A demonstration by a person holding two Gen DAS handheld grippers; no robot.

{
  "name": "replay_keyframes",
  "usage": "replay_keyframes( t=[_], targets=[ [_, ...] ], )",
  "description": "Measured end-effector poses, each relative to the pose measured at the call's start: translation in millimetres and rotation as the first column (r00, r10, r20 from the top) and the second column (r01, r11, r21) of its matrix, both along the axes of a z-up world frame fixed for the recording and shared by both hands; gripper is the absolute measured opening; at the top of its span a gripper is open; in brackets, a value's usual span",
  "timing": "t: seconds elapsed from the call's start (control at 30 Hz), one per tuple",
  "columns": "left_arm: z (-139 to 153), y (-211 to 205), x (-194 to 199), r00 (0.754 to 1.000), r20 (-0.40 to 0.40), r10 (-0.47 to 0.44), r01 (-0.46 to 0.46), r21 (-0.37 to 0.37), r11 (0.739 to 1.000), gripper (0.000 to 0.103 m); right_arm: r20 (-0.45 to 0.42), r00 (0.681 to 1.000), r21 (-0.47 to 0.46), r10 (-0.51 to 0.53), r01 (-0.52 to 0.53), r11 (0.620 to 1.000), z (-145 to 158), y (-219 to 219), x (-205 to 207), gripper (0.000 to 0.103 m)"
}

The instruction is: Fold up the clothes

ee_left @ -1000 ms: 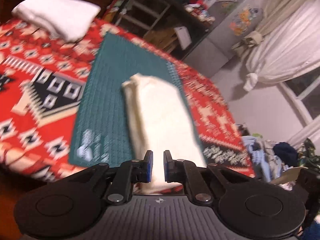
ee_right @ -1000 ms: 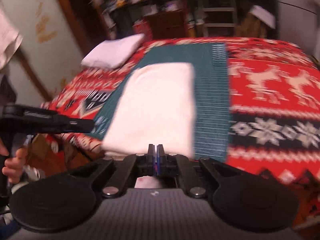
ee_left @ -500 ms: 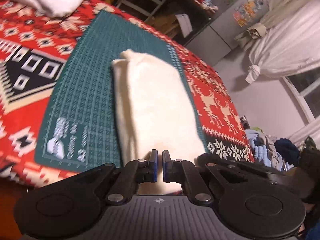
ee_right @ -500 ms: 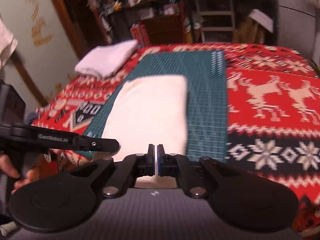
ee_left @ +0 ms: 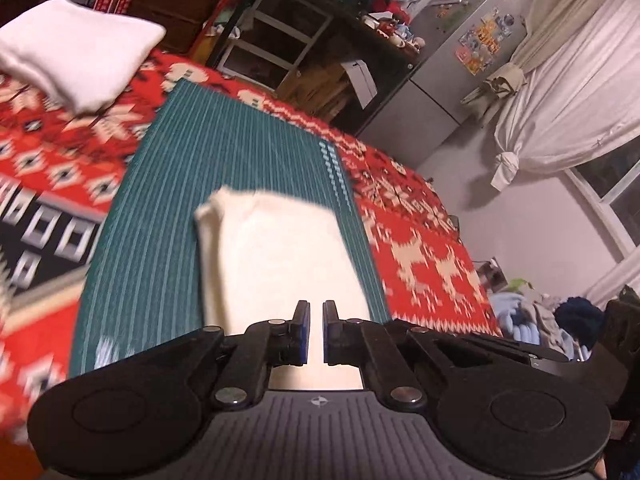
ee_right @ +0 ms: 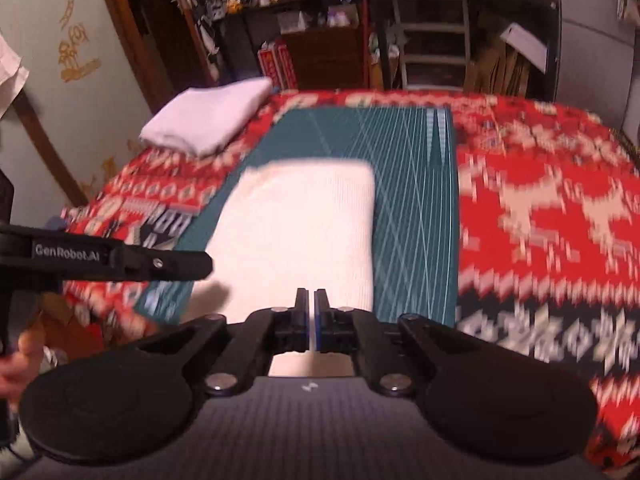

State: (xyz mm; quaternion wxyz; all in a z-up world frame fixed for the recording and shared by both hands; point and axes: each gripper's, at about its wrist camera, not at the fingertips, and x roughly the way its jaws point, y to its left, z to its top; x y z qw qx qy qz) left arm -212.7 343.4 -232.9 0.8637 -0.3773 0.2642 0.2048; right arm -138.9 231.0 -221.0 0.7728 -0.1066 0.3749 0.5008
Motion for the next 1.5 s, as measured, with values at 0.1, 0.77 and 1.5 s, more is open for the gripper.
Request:
replay_keyframes(
  t=[0.1,0.77,1.5],
  targets=[
    [-11.2,12.2,11.0,1.000,-0.015,0.017,-0.017,0.001,1.000,0.004,0.000,1.000,0.003,-0.015,0.015,1.000,0.2,31.5,18.6,0.002],
    [-16.7,60.4,37.6,0.998,-0.055,0.014,-0.013,0.023,1.000,0.004,0.008,1.000,-0.031,0.012,-0.012,0.999,-16.0,89.4,54.2,0.002],
    [-7.4,58.4,18.4,0.991,-0.122,0.051,-0.048,0.026,0.999,0.002,0.020,1.000,-0.031,0.001,-0.001,1.000,-15.7,114.1,77.3,0.003]
  ],
)
